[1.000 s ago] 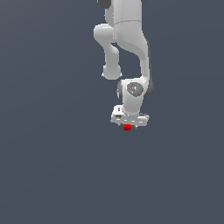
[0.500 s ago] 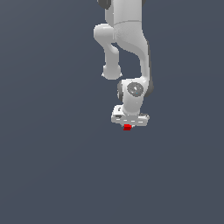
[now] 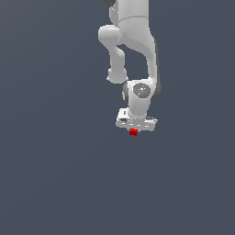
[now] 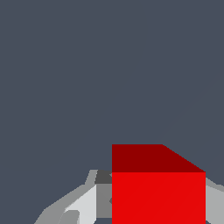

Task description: Pick up the red cube and move it to a goal position.

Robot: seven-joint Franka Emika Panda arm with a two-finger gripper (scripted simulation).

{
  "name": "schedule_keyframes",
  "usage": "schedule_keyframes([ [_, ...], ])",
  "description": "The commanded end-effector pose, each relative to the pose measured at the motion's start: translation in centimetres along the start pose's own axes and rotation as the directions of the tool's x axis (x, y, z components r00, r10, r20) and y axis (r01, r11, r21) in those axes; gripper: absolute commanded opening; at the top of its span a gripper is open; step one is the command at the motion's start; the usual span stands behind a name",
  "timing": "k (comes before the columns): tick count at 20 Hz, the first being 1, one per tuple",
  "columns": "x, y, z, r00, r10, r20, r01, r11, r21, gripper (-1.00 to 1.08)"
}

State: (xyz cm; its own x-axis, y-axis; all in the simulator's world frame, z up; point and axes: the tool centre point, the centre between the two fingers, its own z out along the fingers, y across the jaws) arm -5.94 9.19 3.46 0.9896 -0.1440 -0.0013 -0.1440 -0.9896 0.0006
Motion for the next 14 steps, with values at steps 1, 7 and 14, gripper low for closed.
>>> schedule_keyframes([
  [1,0.0,0.2,-1.1,1.0,0.0,-0.001,0.0,1.0,0.0,-1.0],
  [7,-0.2,0.8,-5.2,1.0,0.0,-0.001,0.0,1.0,0.0,-1.0],
  [14,-0.4,1.9,-12.3,1.0,0.0,-0.001,0.0,1.0,0.001,-1.0],
])
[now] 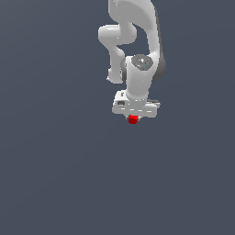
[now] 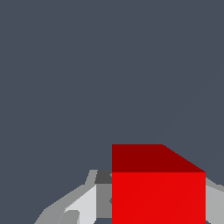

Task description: Pick up the red cube and move it to a goal position.

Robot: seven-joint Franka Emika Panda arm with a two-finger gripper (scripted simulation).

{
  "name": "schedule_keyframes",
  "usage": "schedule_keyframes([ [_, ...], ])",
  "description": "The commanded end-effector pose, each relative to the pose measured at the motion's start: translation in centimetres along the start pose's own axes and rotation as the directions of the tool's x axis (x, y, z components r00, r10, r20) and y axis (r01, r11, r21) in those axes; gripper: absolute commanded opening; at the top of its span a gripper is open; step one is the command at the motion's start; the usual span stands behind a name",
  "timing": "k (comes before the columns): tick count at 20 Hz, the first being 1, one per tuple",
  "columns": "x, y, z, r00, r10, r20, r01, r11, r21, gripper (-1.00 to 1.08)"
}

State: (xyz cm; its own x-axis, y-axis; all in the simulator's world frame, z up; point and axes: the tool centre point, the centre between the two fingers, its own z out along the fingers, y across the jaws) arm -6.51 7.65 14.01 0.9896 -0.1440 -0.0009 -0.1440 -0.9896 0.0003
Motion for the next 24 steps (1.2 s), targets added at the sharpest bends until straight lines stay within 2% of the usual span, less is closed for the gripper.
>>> schedule_keyframes([
  [1,-0.1,0.4,-2.8,1.0,0.0,-0.001,0.0,1.0,0.001,-1.0],
  [13,-0.2,2.0,-13.5,1.0,0.0,-0.001,0.0,1.0,0.001,-1.0],
  [18,-0.1,2.3,-15.7,1.0,0.001,-0.001,-0.001,1.0,0.001,-1.0],
  [24,0.0,2.4,-16.6,1.0,0.001,-0.001,-0.001,1.0,0.001,-1.0],
])
